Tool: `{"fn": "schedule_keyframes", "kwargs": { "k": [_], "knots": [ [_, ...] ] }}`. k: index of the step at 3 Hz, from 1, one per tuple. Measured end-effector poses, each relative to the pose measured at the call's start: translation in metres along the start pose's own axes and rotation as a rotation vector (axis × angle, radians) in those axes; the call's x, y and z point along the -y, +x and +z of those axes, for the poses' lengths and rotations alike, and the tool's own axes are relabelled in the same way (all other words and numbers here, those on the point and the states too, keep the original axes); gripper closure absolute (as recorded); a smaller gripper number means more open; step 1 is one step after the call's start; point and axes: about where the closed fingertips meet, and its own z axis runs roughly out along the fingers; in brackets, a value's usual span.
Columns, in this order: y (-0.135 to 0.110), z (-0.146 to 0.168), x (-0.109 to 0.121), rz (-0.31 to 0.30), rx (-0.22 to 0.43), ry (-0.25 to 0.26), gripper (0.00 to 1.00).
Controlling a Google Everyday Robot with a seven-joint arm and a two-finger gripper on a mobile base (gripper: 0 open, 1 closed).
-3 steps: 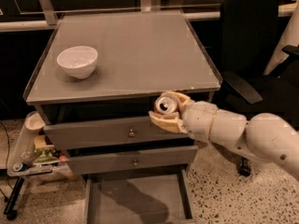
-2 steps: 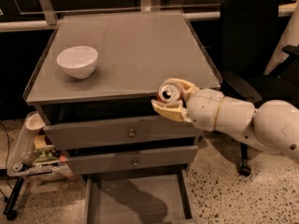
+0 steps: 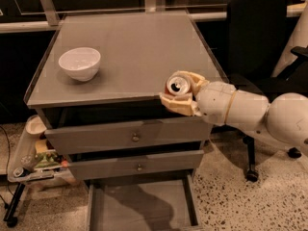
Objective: Pick coke can from bottom drawer and place on counter
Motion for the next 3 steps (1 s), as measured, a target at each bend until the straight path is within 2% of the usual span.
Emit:
{"fn": "schedule_keyframes", "kwargs": {
  "k": [1,2,3],
  "knots": [
    [-0.029,-0.005,0.034,-0.001,0.041,0.016,1.0],
    [-0.041,-0.003,0.07,0.014,0.048,0.026,1.0],
    [-0.031,0.013,0.099,0.088,0.058,-0.002,1.0]
  ]
}}
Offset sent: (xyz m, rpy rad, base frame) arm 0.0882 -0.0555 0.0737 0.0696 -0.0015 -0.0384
